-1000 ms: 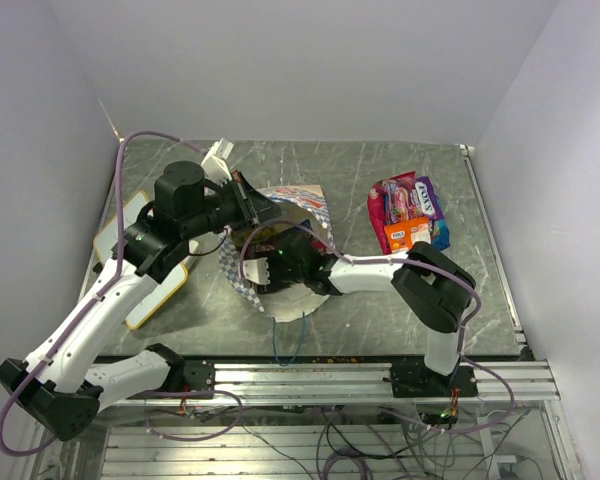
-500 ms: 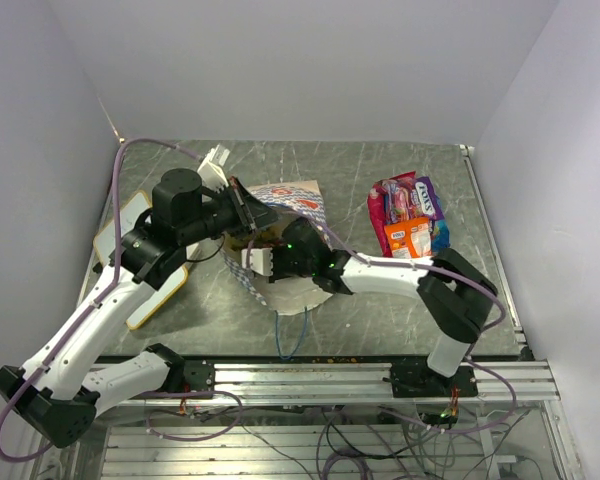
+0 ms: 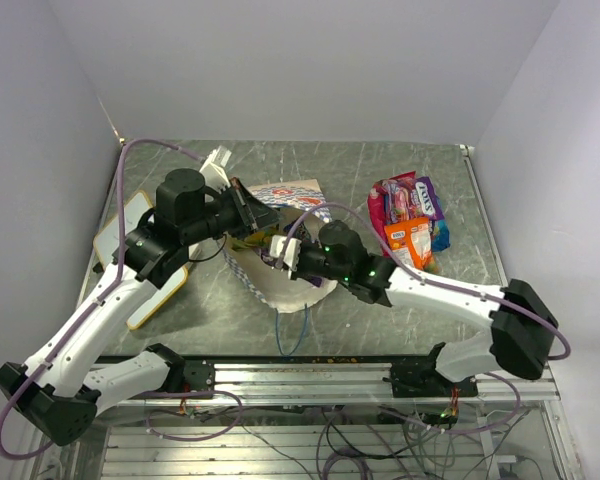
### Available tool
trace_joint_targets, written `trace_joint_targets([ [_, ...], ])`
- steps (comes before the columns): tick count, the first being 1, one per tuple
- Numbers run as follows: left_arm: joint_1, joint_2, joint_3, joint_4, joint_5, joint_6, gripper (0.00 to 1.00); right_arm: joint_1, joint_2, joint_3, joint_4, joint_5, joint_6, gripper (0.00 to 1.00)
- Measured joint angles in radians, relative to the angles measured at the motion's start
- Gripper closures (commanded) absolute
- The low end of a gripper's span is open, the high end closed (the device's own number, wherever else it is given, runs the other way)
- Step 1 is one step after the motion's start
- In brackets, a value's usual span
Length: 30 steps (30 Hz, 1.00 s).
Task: Take the snacks out of the paper bag
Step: Take out the snack from the paper bag, then place the snack at the center of the board.
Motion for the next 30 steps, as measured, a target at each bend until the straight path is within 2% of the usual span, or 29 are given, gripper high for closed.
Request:
trace_joint_targets([
  [14, 0.000, 0.001, 0.001, -0.042, -0.034, -0.001, 0.93, 0.002, -0.285, -0.034, -0.100, -0.045, 0.222, 1.00],
  [30, 0.000, 0.000, 0.001, -0.053, -0.069, -0.012, 0.93, 0.002, -0.488, 0.089, -0.362, -0.075, 0.410, 1.00],
])
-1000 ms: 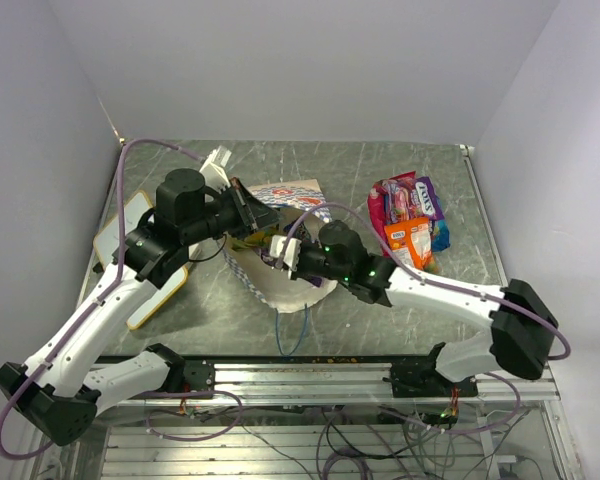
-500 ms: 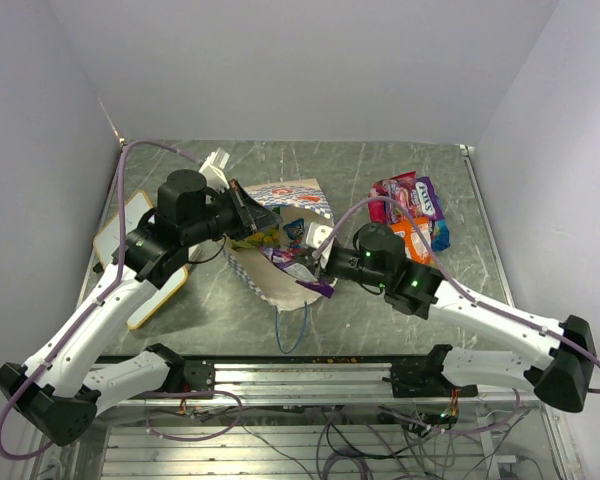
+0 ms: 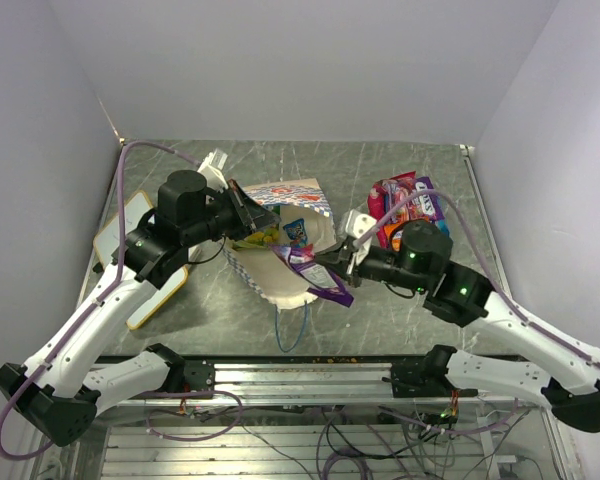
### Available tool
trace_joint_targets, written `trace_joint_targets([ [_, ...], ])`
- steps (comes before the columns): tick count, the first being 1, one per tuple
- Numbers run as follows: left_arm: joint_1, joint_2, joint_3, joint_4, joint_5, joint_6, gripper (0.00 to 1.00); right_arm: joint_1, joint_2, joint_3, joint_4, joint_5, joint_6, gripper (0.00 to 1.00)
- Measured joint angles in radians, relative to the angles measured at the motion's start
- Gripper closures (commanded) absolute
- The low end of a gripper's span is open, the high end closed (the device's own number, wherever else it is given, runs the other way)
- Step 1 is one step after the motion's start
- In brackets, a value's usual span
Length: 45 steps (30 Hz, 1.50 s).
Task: Take the snacks out of the paper bag
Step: Place the snack at the center of the board.
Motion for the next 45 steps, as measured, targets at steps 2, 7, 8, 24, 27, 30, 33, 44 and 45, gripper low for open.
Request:
trace_joint_targets([
  [2, 0.000, 0.000, 0.000, -0.007, -0.004, 0.000, 0.93, 0.000, -0.028, 0.023, -0.032, 0.024, 0.012, 1.00],
  [7, 0.000, 0.000, 0.003, -0.032, -0.019, 0.001, 0.93, 0.001, -0.109, 0.071, -0.109, 0.127, 0.016, 1.00],
  [8, 0.000, 0.000, 0.003, -0.037, -0.021, 0.001, 0.93, 0.002, -0.124, 0.081, -0.125, 0.154, 0.015, 1.00],
  [24, 0.000, 0.029, 0.026, -0.085, -0.035, 0.028, 0.93, -0.006, 0.012, 0.209, -0.333, 1.123, 0.218, 1.00],
  [27, 0.000, 0.036, 0.026, -0.087, -0.035, 0.031, 0.93, -0.077, 0.121, 0.218, -0.426, 1.200, 0.352, 1.00],
  [30, 0.000, 0.043, 0.028, -0.089, -0.032, 0.031, 0.93, -0.270, 0.240, 0.262, -0.556, 1.176, 0.520, 1.00],
  [33, 0.000, 0.045, 0.028, -0.089, -0.031, 0.030, 0.93, -0.453, 0.335, 0.316, -0.684, 1.151, 0.695, 1.00],
  [44, 0.000, 0.043, 0.025, -0.082, -0.020, 0.019, 0.93, -0.782, 0.343, 0.206, -0.716, 0.901, 1.012, 1.00],
  [45, 0.000, 0.043, 0.022, -0.077, -0.012, 0.019, 0.93, -0.802, 0.357, 0.193, -0.696, 0.875, 1.034, 1.00],
])
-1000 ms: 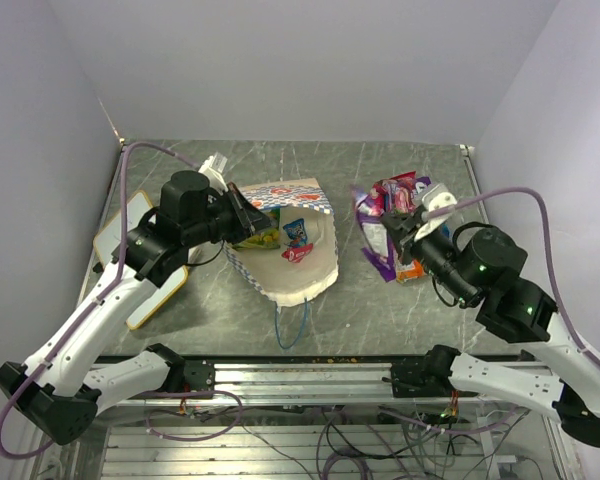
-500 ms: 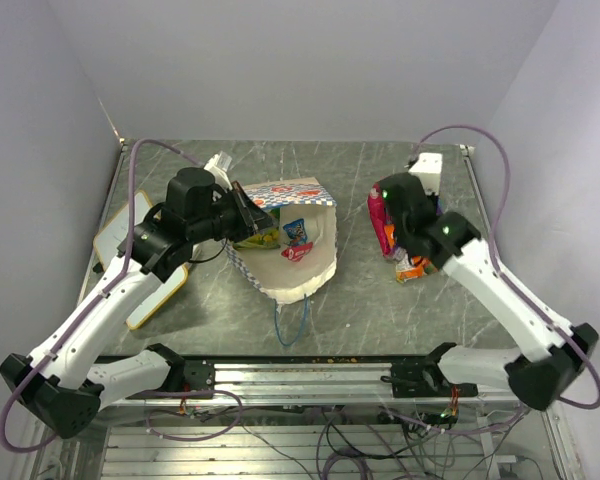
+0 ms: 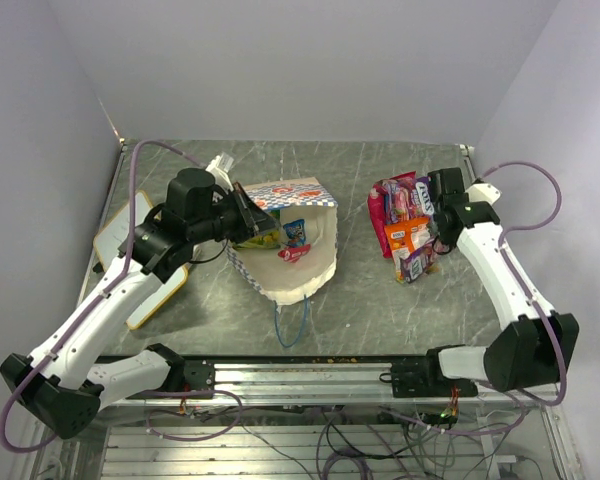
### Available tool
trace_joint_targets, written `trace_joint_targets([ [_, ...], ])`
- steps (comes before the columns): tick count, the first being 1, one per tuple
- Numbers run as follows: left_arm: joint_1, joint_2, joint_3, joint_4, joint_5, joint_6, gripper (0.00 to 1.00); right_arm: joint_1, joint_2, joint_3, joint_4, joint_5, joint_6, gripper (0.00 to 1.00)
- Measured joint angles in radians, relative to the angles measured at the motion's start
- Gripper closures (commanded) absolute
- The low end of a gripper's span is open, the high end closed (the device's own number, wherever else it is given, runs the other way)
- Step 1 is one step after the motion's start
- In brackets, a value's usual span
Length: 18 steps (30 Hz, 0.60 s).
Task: Take the snacks out of the paper bag
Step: Place the snack at the center of the board.
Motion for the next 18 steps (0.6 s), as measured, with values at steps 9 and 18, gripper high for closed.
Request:
trace_joint_targets([
  [9, 0.000, 0.017, -0.026, 0.011, 0.109, 0.001, 0.93, -0.119, 0.179, -0.019, 0.159, -0.158, 0.156, 1.00],
  [18, 0.000, 0.019, -0.025, -0.005, 0.157, 0.033, 0.93, -0.159, 0.256, -0.045, 0.257, -0.214, 0.224, 0.96],
])
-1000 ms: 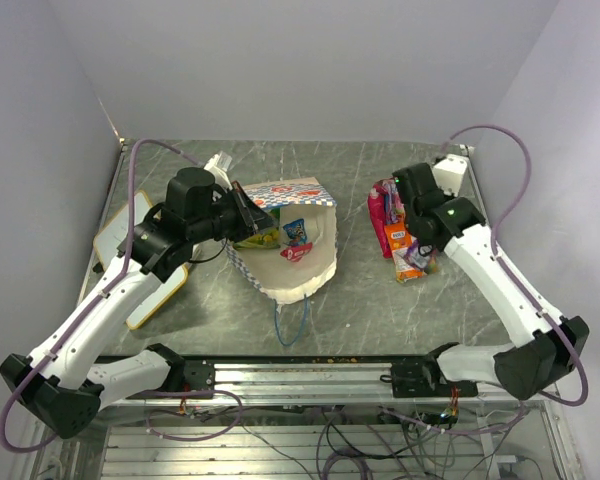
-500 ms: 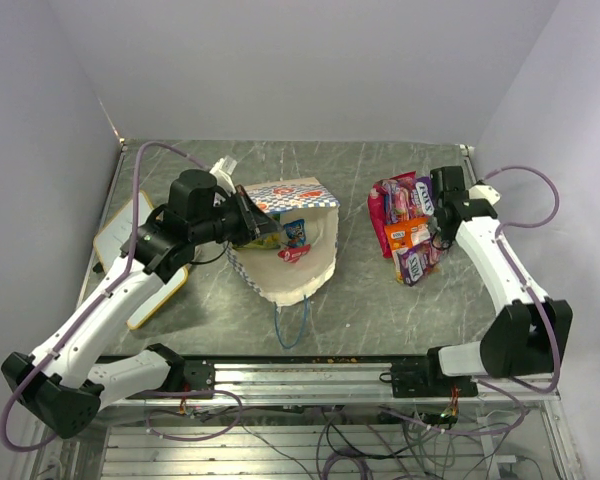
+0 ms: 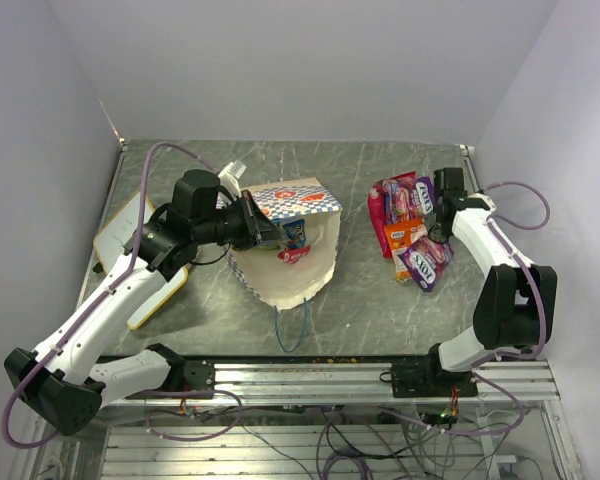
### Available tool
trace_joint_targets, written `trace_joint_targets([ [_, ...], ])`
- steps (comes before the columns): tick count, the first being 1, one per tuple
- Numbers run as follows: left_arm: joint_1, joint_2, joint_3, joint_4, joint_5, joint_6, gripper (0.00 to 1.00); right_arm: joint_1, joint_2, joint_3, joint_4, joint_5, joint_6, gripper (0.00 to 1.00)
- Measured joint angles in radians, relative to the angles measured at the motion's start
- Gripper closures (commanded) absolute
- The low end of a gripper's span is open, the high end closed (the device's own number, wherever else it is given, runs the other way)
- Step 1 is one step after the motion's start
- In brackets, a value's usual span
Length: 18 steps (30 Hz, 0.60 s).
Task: Take the snacks out of the paper bag
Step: Place the snack at the center of the board.
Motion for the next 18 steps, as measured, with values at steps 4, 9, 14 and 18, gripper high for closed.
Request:
trace_joint_targets([
  [4, 0.000, 0.000, 0.000, 0.000, 0.015, 0.011, 0.93, -0.001, -0.032, -0.064, 0.024, -0.005, 0.014, 0.81],
  [9, 0.000, 0.023, 0.030, -0.024, 0.042, 0.045, 0.93, -0.004, -0.124, -0.156, 0.021, -0.009, 0.006, 0.56],
  [14, 0.000, 0.052, 0.075, -0.044, 0.066, 0.083, 0.93, -0.004, -0.239, -0.180, 0.023, -0.016, -0.070, 0.36],
  [18, 0.000, 0.050, 0.075, -0.047, 0.085, 0.079, 0.93, -0.005, -0.343, -0.165, 0.012, -0.088, -0.204, 0.31],
])
